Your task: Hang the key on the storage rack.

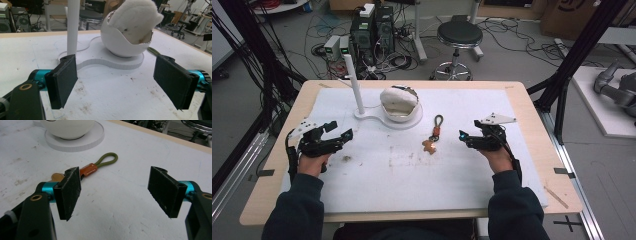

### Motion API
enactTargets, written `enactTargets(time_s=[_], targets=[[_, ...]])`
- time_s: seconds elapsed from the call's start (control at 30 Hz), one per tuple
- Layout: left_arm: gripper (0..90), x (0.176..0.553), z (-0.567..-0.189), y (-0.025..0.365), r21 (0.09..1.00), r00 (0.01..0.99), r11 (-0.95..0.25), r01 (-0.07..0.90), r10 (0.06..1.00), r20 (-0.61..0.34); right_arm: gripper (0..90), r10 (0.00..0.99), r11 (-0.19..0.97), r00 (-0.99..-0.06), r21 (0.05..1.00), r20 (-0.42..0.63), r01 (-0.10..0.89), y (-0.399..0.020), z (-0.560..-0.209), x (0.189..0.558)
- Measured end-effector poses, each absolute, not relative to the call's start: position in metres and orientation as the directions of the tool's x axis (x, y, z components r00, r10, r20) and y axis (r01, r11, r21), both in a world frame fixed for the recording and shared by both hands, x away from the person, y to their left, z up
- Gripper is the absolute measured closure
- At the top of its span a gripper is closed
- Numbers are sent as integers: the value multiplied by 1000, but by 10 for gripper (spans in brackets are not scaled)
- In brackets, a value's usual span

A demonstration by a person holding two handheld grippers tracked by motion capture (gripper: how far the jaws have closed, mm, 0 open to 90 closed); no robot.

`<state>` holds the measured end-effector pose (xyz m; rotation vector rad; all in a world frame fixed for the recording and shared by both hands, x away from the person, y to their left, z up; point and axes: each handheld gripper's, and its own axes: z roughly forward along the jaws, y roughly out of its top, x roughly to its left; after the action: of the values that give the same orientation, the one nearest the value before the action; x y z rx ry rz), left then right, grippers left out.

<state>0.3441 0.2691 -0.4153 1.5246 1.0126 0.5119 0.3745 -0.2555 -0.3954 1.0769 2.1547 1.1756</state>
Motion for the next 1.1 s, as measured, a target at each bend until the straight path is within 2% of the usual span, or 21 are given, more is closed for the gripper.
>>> enactTargets(time_s=[0.17, 0.23, 0.33, 0.53, 0.63, 0.67, 0.77, 0.87, 0.93, 1.1], targets=[[191, 344, -416, 269, 948, 524, 47, 314, 824, -214, 273, 811, 338, -584, 835, -24, 434, -250, -401, 376], [196, 344, -416, 269, 948, 523, 49, 314, 824, -216, 337, 805, 341, -594, 827, -12, 446, -245, -404, 376], [197, 344, -416, 267, 946, 521, 52, 321, 824, -222, 349, 802, 326, -598, 825, 17, 461, -234, -407, 376], [210, 345, -420, 264, 943, 524, 41, 331, 823, -219, 399, 789, 366, -614, 812, -12, 454, -202, -412, 384], [210, 346, -421, 262, 942, 529, 36, 334, 820, -219, 433, 797, 349, -604, 796, 26, 495, -191, -418, 395], [210, 346, -421, 262, 941, 529, 32, 336, 820, -218, 439, 814, 343, -579, 769, 43, 539, -183, -423, 404], [210, 345, -421, 262, 941, 530, 35, 336, 819, -219, 434, 832, 315, -549, 745, 81, 588, -171, -433, 419], [210, 345, -421, 263, 941, 525, 40, 337, 821, -223, 431, 838, 303, -537, 740, 93, 601, -164, -437, 427], [210, 346, -422, 264, 940, 525, 38, 339, 822, -222, 442, 844, 324, -531, 723, 69, 610, -155, -440, 433], [214, 346, -422, 263, 939, 526, 33, 343, 821, -222, 581, 832, 426, -555, 663, -19, 616, -141, -443, 439]])
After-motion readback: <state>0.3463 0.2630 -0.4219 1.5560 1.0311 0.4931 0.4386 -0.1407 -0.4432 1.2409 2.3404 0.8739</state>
